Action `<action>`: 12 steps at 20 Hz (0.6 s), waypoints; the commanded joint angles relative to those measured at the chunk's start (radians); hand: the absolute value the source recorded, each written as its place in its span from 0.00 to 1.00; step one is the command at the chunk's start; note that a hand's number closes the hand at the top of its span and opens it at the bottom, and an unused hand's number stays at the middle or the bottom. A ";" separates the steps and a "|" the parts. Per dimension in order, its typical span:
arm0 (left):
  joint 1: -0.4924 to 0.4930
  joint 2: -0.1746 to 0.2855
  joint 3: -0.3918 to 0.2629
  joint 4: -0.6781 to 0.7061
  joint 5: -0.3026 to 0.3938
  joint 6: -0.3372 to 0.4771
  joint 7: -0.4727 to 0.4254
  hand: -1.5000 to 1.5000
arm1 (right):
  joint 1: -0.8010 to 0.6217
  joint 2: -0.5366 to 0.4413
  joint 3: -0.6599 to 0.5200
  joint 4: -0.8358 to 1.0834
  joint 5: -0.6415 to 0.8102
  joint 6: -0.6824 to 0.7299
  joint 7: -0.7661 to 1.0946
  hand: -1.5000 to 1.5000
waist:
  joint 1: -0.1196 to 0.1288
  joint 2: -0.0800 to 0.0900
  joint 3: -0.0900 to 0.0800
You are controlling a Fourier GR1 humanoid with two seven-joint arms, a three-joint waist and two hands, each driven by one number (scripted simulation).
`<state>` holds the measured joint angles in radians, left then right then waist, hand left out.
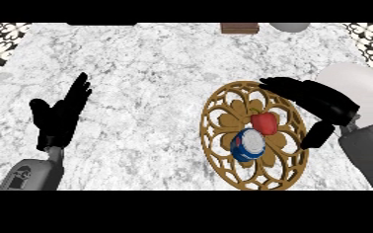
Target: Pick the bell pepper from the placemat and place it in the plate
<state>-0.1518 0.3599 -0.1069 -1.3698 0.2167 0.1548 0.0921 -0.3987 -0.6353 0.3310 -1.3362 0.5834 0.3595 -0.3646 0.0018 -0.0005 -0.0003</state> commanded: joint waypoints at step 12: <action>-0.052 -0.039 0.067 -0.038 -0.066 -0.037 0.108 0.50 | -0.076 0.157 -0.029 0.077 0.235 0.095 0.080 0.00 | 0.004 0.001 0.000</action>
<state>-0.1791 0.3183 -0.0564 -1.3697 0.1611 0.1200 0.1278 -0.4204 -0.5028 0.3315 -1.3138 0.7743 0.4305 -0.2823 0.0029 0.0002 0.0000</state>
